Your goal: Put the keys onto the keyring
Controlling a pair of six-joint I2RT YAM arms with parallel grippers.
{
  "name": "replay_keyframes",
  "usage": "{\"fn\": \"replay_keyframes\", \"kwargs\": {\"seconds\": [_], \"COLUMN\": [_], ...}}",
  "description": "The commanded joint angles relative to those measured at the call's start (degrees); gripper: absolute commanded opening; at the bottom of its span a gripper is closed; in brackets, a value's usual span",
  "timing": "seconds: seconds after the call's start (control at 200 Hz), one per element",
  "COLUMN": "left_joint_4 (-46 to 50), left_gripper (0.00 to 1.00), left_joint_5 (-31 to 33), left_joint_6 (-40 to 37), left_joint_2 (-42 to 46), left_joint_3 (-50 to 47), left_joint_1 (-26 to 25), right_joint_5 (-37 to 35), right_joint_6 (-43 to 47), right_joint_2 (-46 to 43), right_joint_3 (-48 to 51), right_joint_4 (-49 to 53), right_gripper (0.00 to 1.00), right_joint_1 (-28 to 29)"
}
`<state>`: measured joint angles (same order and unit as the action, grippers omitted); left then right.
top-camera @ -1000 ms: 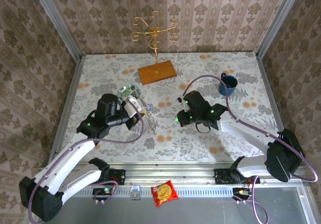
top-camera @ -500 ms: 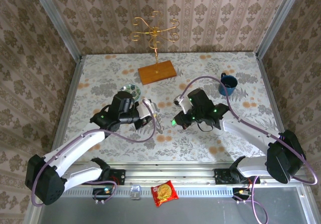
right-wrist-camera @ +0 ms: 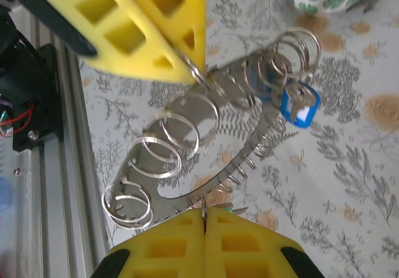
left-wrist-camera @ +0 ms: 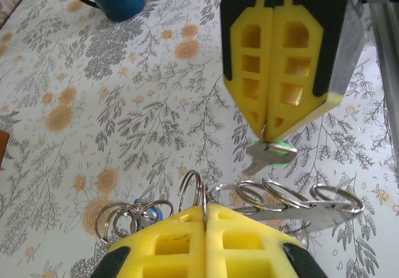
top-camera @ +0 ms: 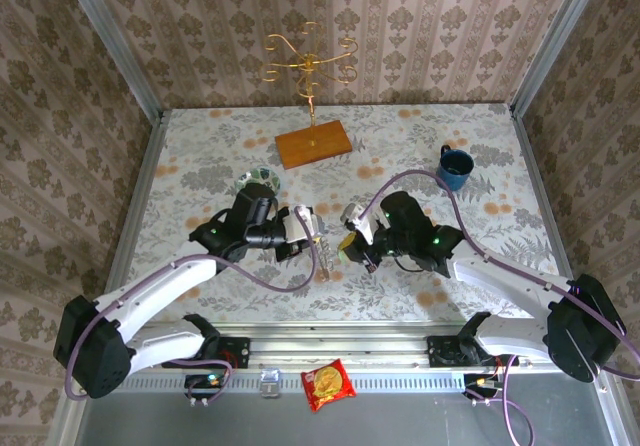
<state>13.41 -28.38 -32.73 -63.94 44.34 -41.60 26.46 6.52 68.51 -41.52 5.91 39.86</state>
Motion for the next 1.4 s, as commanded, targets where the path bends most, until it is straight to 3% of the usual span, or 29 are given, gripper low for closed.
{"fn": "replay_keyframes", "kwargs": {"seconds": [0.0,0.55,1.395], "left_joint_4": [-2.8,-3.0,-3.5], "left_gripper": [0.0,0.0,0.0], "left_joint_5": [-2.4,-2.3,-2.5], "left_joint_6": [-1.0,5.5,4.6], "left_joint_2": [-0.5,-3.4,-3.0], "left_joint_3": [-0.3,0.2,-1.3], "left_joint_1": [-0.7,-1.9,-2.3], "right_joint_5": [0.6,-3.3,-6.6], "right_joint_6": [1.8,3.8,-0.9], "right_joint_2": [-0.5,1.8,3.4], "right_joint_3": [0.0,-1.6,-1.5], "right_joint_4": [-4.3,-7.5,-11.9], "right_gripper": [0.0,0.0,0.0], "right_joint_1": [0.8,2.0,2.4]}}
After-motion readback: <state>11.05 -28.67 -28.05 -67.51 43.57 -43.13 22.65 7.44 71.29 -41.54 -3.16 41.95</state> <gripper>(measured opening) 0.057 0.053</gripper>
